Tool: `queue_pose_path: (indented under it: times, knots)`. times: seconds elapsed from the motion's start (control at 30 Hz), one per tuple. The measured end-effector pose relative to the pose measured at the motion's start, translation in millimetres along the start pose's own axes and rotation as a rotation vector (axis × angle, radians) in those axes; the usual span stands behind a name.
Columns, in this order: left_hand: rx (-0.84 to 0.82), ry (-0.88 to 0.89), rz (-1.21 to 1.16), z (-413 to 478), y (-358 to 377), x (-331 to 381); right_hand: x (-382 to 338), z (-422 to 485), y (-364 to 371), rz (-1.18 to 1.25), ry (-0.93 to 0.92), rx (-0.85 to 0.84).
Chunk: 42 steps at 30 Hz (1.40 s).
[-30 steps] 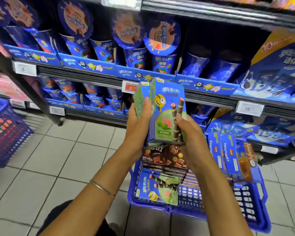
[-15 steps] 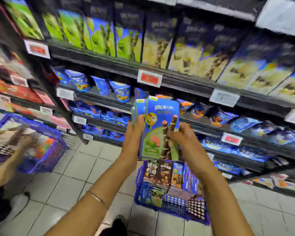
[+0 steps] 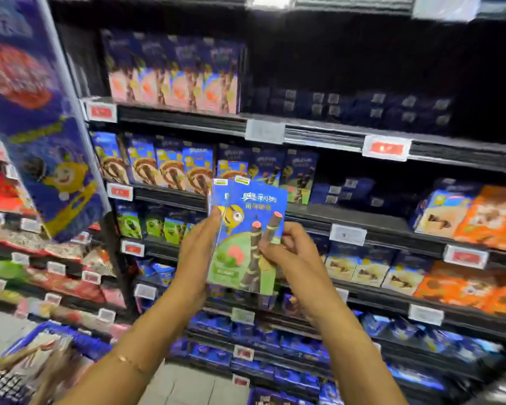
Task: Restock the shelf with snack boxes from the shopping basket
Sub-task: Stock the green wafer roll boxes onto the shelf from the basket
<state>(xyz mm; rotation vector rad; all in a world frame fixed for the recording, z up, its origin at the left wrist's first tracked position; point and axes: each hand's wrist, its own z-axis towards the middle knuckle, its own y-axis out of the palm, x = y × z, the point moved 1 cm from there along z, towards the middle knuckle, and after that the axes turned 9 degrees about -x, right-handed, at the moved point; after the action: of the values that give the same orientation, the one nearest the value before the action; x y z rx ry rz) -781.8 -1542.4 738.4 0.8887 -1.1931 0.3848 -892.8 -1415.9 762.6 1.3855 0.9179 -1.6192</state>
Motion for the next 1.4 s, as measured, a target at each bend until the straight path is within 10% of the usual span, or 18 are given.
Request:
queue_pose_path:
  times: [0.43, 1.0, 1.4]
  knots:
    - [-0.021, 0.225, 0.136, 11.8, 25.6, 99.3, -85.0, -1.2, 7.6, -0.017, -0.168, 0.062]
    - [-0.066, 0.250, 0.148, 164.4, -58.9, 196.6, -128.2, 206.9, -45.6, -0.027, -0.152, 0.436]
    - [-0.126, 0.338, 0.082, 227.5, -36.3, 205.0, -129.2, 336.8, -93.7, -0.715, -0.071, 0.610]
